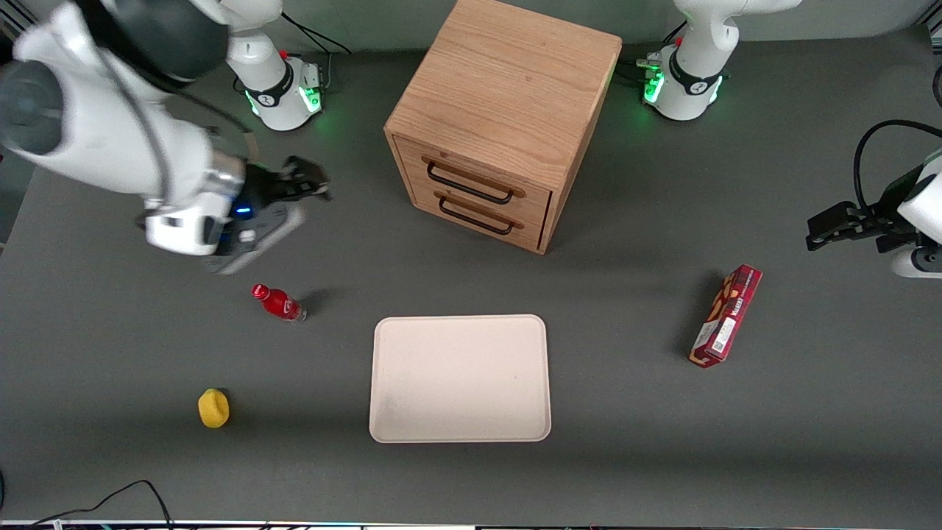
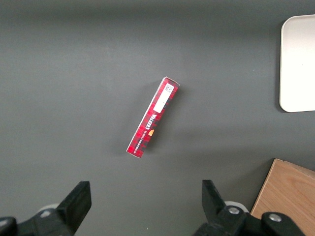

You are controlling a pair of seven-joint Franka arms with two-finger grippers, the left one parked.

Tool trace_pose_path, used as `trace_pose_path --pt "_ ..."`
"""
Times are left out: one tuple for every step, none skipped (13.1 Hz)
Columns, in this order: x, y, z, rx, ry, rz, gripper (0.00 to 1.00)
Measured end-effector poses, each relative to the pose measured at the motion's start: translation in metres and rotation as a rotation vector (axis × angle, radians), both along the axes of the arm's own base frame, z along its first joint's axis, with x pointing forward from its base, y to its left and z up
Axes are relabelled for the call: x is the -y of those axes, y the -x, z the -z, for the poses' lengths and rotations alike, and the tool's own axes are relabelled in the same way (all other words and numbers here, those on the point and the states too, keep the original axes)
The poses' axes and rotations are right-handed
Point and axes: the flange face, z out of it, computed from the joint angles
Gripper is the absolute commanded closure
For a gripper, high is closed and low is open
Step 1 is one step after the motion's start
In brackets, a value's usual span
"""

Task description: Open upper drawer

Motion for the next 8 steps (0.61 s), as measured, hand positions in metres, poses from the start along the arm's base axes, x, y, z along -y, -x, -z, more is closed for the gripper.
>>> trace_pose_path --pt "-0.030 0.005 0.013 -0.008 -0.016 -0.047 0.00" --pt "-0.054 0.009 0.026 -0.015 -0.031 -0.084 0.00" --pt "-0.074 0.013 0.038 -0.022 -0.048 -0.126 0.00" --pt "-0.093 0.016 0.050 -0.022 -0.070 -0.179 0.00" --pt "-0.109 0.020 0.060 -0.014 -0.093 -0.229 0.00" --pt "-0.125 0.023 0.070 -0.005 -0.113 -0.271 0.00" --pt "-0.135 0.026 0.077 -0.002 -0.123 -0.296 0.00" --pt "-0.142 0.028 0.084 -0.002 -0.129 -0.317 0.00"
